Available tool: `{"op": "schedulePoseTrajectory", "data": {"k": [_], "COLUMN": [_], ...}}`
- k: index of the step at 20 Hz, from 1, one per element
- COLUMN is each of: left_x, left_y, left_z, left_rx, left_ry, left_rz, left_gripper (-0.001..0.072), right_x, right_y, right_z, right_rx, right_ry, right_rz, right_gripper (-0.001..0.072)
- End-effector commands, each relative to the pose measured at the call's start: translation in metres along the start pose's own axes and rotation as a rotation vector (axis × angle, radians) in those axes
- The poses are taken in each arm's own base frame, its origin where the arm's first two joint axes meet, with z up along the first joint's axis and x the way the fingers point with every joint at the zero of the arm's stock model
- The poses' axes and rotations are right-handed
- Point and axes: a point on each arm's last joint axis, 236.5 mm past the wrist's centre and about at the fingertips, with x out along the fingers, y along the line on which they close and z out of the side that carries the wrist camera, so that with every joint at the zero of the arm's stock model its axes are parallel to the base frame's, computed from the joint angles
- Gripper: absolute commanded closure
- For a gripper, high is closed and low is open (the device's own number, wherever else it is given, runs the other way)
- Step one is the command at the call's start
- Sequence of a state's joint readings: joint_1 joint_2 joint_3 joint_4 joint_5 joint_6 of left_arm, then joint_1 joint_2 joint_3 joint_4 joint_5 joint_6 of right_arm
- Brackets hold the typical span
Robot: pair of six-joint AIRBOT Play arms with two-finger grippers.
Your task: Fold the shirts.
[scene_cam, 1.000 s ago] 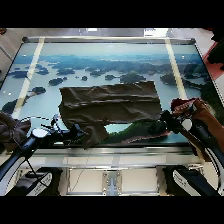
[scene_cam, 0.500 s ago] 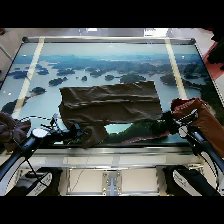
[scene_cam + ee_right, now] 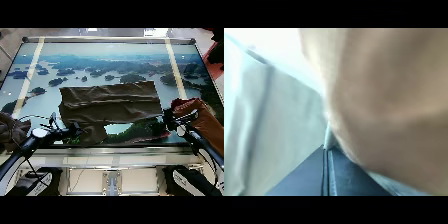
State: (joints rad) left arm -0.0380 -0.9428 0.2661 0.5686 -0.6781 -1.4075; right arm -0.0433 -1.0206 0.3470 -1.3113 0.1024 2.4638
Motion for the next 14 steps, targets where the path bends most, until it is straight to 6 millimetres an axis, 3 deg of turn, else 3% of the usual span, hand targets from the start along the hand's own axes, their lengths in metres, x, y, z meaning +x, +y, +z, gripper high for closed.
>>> {"op": "schedulePoseTrajectory", "data": {"k": [1, 4, 7, 10, 12, 14], "left_x": [-0.005, -0.032, -0.073, -0.116, -0.149, -0.176], "left_y": [-0.015, -0.064, -0.09, -0.052, -0.017, 0.002], "left_z": [0.024, 0.045, 0.051, 0.034, 0.031, 0.025], "left_rx": [0.05, 0.251, 0.512, 0.556, 0.525, 0.502], "left_ry": [-0.07, -0.122, -0.142, -0.057, -0.075, -0.113], "left_rz": [-0.018, -0.085, -0.02, 0.22, 0.396, 0.488], "left_gripper": [0.07, 0.0701, 0.0701, 0.0701, 0.07, 0.0701], "right_x": [-0.004, -0.033, -0.082, -0.137, -0.17, -0.197], "right_y": [0.025, 0.069, 0.083, 0.074, 0.056, 0.034], "right_z": [0.006, -0.006, 0.0, 0.004, -0.003, -0.009], "right_rx": [-0.071, -0.45, -0.59, -0.678, -0.684, -0.687], "right_ry": [-0.015, 0.032, 0.049, 0.061, 0.094, 0.126], "right_rz": [0.049, 0.085, 0.051, 0.004, -0.03, -0.07], "right_gripper": [0.068, 0.068, 0.068, 0.068, 0.0681, 0.0681]}}
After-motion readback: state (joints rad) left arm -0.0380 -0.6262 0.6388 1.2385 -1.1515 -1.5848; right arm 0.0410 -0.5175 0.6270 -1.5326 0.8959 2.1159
